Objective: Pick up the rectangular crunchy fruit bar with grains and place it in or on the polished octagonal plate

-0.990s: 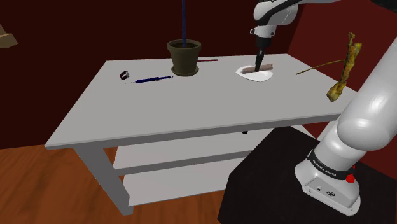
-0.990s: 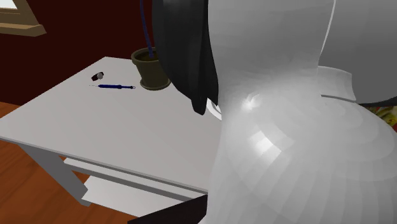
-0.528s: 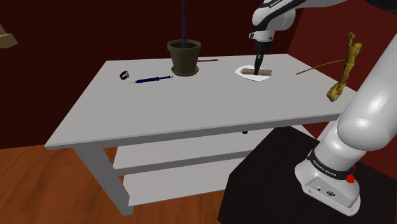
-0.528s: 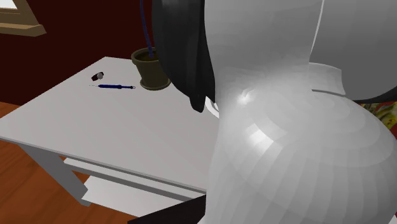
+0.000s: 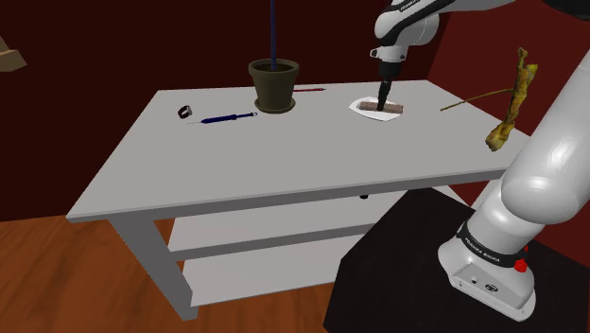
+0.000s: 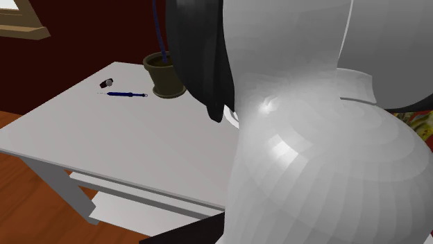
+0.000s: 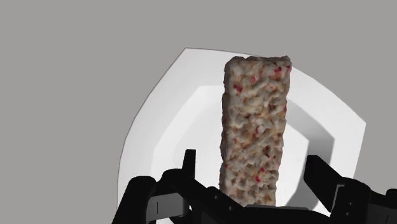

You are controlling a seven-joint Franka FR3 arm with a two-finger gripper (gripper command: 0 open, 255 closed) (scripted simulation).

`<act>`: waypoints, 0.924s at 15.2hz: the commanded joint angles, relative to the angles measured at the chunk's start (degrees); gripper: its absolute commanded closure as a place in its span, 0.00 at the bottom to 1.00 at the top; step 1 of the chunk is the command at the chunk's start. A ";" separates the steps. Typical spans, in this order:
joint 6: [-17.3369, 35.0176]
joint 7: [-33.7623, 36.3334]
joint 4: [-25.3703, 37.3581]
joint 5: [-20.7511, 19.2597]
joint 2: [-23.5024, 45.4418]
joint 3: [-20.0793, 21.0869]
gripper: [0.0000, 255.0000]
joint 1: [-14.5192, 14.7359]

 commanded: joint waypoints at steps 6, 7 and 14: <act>-7.14 0.60 5.78 -0.84 -1.53 -0.08 0.00 -0.01; -7.14 0.60 5.78 -0.84 -1.53 -0.08 0.00 -0.01; -7.14 0.60 5.78 -0.84 -1.53 -0.08 0.00 -0.01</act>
